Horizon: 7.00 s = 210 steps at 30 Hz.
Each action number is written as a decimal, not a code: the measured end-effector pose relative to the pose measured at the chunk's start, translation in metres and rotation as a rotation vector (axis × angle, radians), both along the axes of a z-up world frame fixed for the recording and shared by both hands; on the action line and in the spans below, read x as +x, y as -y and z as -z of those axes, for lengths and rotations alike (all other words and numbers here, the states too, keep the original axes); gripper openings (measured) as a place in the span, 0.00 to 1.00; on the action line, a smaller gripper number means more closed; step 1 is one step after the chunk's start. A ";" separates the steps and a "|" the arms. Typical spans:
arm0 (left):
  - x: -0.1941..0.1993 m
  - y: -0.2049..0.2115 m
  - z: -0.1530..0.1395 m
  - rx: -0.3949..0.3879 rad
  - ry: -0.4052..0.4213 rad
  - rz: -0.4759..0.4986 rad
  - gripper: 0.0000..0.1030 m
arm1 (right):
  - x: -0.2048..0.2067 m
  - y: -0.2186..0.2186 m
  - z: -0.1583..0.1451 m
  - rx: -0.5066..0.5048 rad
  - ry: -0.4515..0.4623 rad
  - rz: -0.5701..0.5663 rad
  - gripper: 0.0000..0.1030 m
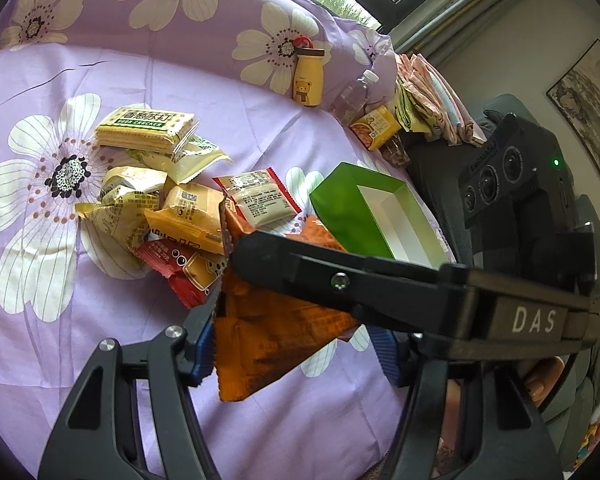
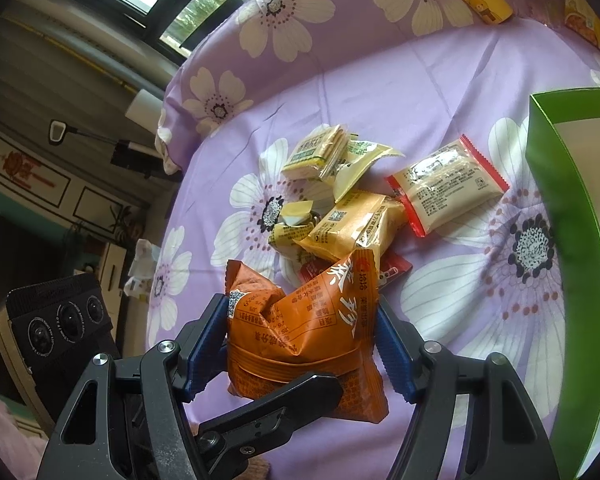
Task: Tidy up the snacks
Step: 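Carry the orange pastry into the green box and release it, then move the right gripper back over the remaining snack packets, then grasp the yellow cake packet with the right gripper and lift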
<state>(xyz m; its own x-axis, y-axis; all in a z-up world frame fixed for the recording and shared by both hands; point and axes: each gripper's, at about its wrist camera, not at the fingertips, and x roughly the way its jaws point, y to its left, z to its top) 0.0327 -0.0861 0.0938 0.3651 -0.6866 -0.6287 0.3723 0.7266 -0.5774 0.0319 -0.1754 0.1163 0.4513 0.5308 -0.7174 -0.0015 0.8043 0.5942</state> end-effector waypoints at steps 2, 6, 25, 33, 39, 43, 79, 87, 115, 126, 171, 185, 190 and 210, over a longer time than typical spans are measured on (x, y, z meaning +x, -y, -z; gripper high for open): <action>0.000 0.001 0.001 -0.003 -0.002 0.004 0.62 | 0.000 0.001 -0.001 -0.013 0.003 -0.005 0.70; 0.001 0.001 0.002 -0.007 -0.006 0.008 0.62 | 0.000 0.003 -0.002 -0.021 0.000 -0.009 0.70; -0.013 0.045 -0.032 0.035 0.093 0.035 0.62 | -0.022 0.036 -0.035 -0.058 0.121 0.036 0.70; -0.011 0.093 -0.045 0.047 0.132 0.100 0.61 | -0.035 0.084 -0.047 -0.030 0.173 0.109 0.70; -0.010 0.124 -0.048 0.048 0.144 0.158 0.61 | -0.047 0.115 -0.050 -0.021 0.181 0.183 0.70; -0.010 0.142 -0.048 0.050 0.157 0.182 0.61 | -0.052 0.131 -0.048 -0.012 0.191 0.217 0.70; 0.003 0.243 -0.004 0.099 0.055 0.296 0.72 | -0.064 0.228 0.000 -0.056 0.042 0.453 0.72; 0.000 0.214 -0.021 0.054 0.084 0.236 0.82 | -0.074 0.229 -0.019 -0.180 0.086 0.542 0.79; 0.009 -0.040 -0.025 0.219 0.067 -0.330 0.97 | -0.045 0.082 -0.061 -0.233 0.320 0.294 0.87; 0.023 -0.049 0.003 0.309 -0.025 -0.347 0.97 | -0.016 0.030 -0.017 -0.194 0.193 0.154 0.97; 0.034 -0.090 0.023 0.229 -0.236 -0.498 0.96 | 0.034 -0.030 0.028 -0.246 0.009 0.007 0.58; 0.027 -0.064 0.028 0.257 -0.245 -0.409 0.96 | -0.008 0.012 0.032 -0.137 -0.034 0.023 0.66; 0.019 -0.046 0.031 0.241 -0.263 -0.344 0.96 | -0.013 0.039 0.025 -0.127 -0.015 0.113 0.66; -0.005 0.020 0.057 0.254 -0.267 -0.099 0.66 | -0.006 0.012 0.069 -0.009 -0.146 0.024 0.55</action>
<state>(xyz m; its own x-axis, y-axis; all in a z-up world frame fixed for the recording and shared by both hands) 0.0275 -0.1060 0.0370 0.2220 -0.4663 -0.8563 0.1535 0.8840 -0.4416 0.0260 -0.1878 0.0470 0.3547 0.5142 -0.7809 0.1036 0.8084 0.5794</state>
